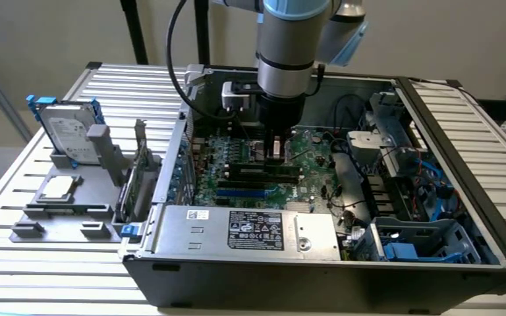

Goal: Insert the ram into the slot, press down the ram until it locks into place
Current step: 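Insert the ram into the slot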

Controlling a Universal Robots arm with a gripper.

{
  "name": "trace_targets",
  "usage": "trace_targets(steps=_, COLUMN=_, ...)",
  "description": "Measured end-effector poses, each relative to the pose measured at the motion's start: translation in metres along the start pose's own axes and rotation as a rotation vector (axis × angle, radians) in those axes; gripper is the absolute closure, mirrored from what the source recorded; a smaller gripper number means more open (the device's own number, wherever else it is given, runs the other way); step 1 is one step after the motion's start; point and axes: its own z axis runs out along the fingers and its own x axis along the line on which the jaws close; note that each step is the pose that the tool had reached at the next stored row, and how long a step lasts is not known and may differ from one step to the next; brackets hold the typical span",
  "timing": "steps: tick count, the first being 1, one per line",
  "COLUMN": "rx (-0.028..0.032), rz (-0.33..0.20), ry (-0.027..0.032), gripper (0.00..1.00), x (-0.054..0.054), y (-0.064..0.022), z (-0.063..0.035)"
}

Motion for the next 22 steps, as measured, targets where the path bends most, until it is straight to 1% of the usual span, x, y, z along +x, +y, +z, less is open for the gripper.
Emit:
trace_targets(steps=4, rx=-0.0001, rz=0.0, ry=0.0004, gripper=0.87, x=0.0, y=0.0, z=0.0009)
trace_targets(steps=6, rx=-0.0001, rz=0.0, ry=0.0003, gripper=0.87, x=-0.0015, y=0.0002, z=0.0035)
trace_targets(steps=22, rx=-0.0001, rz=0.0, ry=0.0003, gripper=0.87, x=-0.0021, y=0.0005, z=0.0065)
